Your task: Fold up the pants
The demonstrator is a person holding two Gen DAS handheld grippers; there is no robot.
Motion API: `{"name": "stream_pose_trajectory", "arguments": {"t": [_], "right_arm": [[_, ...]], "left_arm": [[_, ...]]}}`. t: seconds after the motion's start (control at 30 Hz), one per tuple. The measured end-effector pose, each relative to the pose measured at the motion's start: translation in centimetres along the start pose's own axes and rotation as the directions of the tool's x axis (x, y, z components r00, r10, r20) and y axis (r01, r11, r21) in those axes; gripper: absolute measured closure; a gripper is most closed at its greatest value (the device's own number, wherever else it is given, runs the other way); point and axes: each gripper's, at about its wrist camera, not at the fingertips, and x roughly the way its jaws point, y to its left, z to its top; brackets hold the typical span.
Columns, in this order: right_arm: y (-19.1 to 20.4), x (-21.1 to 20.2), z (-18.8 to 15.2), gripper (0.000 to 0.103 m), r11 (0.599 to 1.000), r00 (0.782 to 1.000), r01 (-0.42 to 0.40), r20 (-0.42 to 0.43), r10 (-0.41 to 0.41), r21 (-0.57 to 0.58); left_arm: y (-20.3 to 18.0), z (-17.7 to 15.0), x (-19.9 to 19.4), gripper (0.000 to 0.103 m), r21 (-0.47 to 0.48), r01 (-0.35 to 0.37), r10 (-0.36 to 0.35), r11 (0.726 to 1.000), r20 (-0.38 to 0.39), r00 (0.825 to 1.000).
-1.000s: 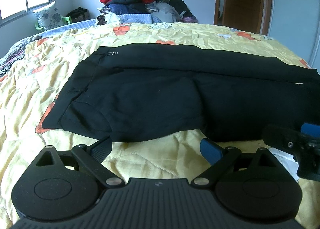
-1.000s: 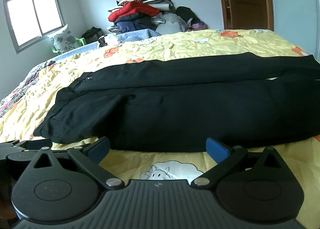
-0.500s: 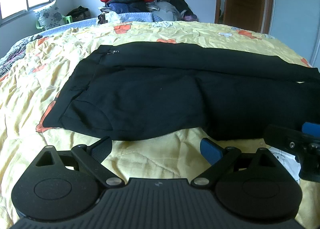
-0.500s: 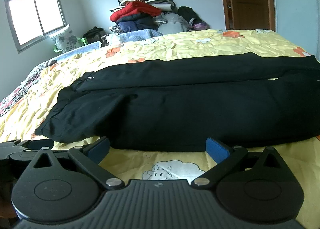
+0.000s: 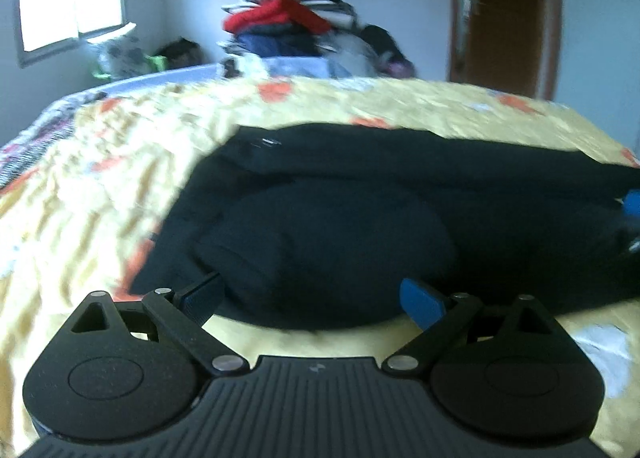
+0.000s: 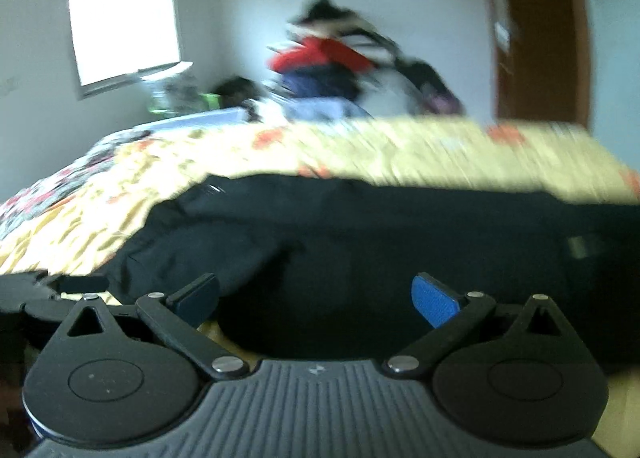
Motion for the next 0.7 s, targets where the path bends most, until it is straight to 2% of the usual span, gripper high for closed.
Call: {"name": "stream_pose_trajectory", "arguments": {"t": [0.1, 0.2, 0.27, 0.37, 0.47, 0.6, 0.7], "right_arm": [[0.0, 1.6, 2.4, 0.0, 0.992, 0.998, -0.056, 0.032, 0.06, -0.117], [0.3, 4.5, 5.2, 0.0, 0.968, 0.993, -0.11, 0.008, 0.115, -0.224], [0.0, 7.2, 7.0, 0.0, 0.957, 0.991, -0.134, -0.032, 0.131, -0.258], [-1.1, 11.7, 9.2, 0.0, 0.951, 0.98, -0.187, -0.115, 0.163, -0.247], [-2.6, 16.4, 11.0, 0.001, 0.943, 0.958, -0.256, -0.183, 0.219, -0.213], [-4.4, 22.3, 12.7, 0.001, 0.942, 0.934, -0.302, -0.242, 0.262, -0.145], [-5.1, 25.8, 13.3, 0.006, 0.935, 0.918, -0.326, -0.28, 0.279, -0.137]], "left_arm": [[1.9, 0.8, 1.0, 0.006, -0.018, -0.064, 0.064, 0.998, 0.01, 0.998], [3.4, 1.2, 2.0, 0.006, -0.016, -0.102, 0.103, 0.995, 0.018, 0.995], [4.0, 1.1, 2.4, 0.007, 0.001, -0.101, 0.101, 0.995, 0.024, 0.995], [4.0, 0.7, 2.6, 0.006, 0.019, -0.088, 0.087, 0.996, 0.037, 0.995], [3.8, 0.4, 3.2, 0.006, 0.044, -0.068, 0.067, 0.997, 0.031, 0.997], [3.3, -0.3, 3.7, 0.006, 0.081, -0.066, 0.063, 0.995, 0.03, 0.998], [3.1, -0.6, 3.9, 0.006, 0.108, -0.073, 0.069, 0.991, 0.038, 0.997]]}}
